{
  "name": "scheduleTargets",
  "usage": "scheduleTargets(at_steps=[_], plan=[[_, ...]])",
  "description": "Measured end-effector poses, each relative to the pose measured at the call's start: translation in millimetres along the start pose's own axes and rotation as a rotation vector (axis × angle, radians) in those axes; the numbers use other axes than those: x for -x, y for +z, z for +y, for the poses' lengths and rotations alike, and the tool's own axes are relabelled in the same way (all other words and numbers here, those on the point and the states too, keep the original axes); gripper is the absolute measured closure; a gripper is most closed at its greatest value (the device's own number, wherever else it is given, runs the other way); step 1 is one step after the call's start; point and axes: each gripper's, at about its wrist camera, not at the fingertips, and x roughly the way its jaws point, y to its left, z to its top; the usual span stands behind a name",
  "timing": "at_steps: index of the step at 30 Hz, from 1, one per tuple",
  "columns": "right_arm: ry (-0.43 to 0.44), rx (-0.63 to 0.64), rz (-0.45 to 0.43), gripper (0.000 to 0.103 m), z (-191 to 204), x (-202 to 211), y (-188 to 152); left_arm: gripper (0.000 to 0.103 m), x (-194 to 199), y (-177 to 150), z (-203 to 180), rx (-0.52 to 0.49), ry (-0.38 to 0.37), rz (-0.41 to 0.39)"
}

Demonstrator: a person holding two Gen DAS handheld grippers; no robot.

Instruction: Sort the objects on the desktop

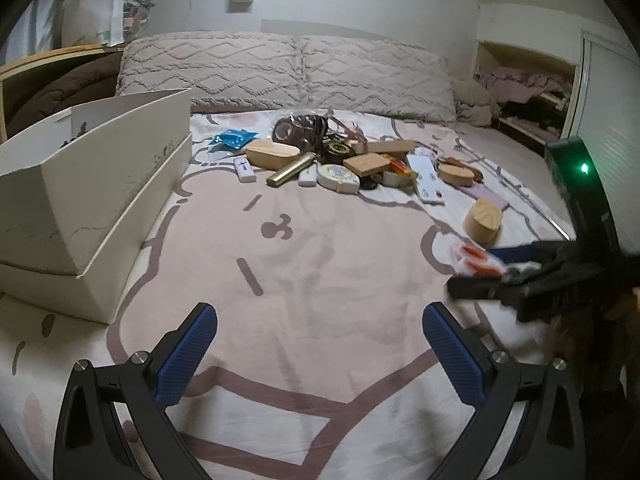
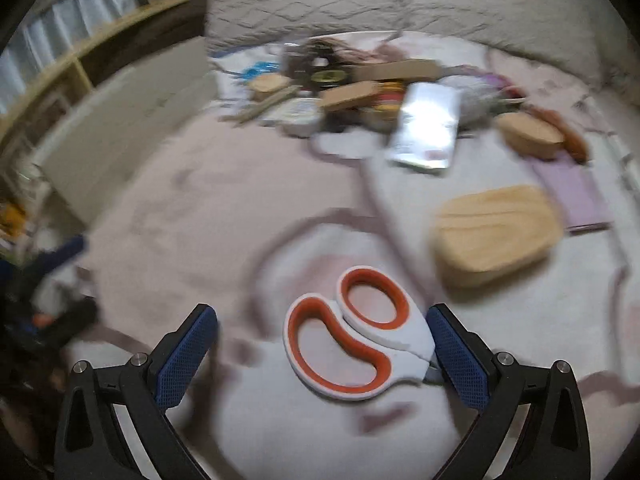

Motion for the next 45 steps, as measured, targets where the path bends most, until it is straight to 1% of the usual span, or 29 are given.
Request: scheduleTargets(at_steps=[3,6,9,11,13,14,16,20,22,24,26,29,31,33,35,36,38,41,45], plan=[[-0.012,0.063,0.018,0.0,29,-9,-2,0.0,5,2,8,0.018,0.013,-0.01],[-0.014,0.106,0.027,0.0,53,-16,-6,0.0,12,4,17,0.051,0.002,-0.024],[0.017,0.141,0.03,0.0,74,-18,-11,0.0,17,8,25,0.086,-0.029,-0.034],[0.064,0.202,0.04,0.0,89,-20,-14,0.0,18,10,27,0.094,-0.052,-0.033],[0.065,0.264,0.037,0.0,100,-16,-19,0.0,18,12,27,0.087,-0.065,-0.022],[0.066,0.268,0.03,0.0,99,-14,-20,0.0,17,13,26,0.083,-0.073,-0.014],[0.057,0.222,0.01,0.0,87,-7,-19,0.0,15,15,25,0.072,-0.092,0.008],[-0.03,0.145,-0.024,0.0,51,10,-19,0.0,6,17,15,0.024,-0.083,0.039],[-0.079,0.085,-0.051,0.0,26,26,-21,0.0,0,16,8,-0.006,-0.076,0.059],[-0.118,0.017,-0.086,0.0,1,37,-17,0.0,-8,12,-1,-0.04,-0.07,0.085],[-0.174,-0.063,-0.135,0.0,-27,49,-12,0.0,-16,8,-9,-0.074,-0.044,0.111],[-0.239,-0.129,-0.211,0.0,-57,60,0,0.0,-26,3,-19,-0.109,-0.02,0.138],[-0.265,-0.141,-0.24,0.0,-69,62,11,0.0,-31,0,-22,-0.12,-0.014,0.158],[-0.273,-0.113,-0.231,0.0,-77,54,25,0.0,-36,-4,-23,-0.134,0.008,0.173],[-0.292,-0.064,-0.194,0.0,-82,44,35,0.0,-39,-8,-22,-0.136,0.024,0.179],[-0.305,-0.021,-0.162,0.0,-84,35,42,0.0,-40,-8,-20,-0.127,0.02,0.18],[-0.312,0.026,-0.121,0.0,-88,22,47,0.0,-41,-9,-18,-0.114,0.012,0.184],[-0.252,0.054,-0.077,0.0,-95,7,50,0.0,-42,-11,-19,-0.12,0.015,0.18],[-0.163,0.015,-0.074,0.0,-108,3,50,0.0,-41,-12,-20,-0.12,0.016,0.171]])
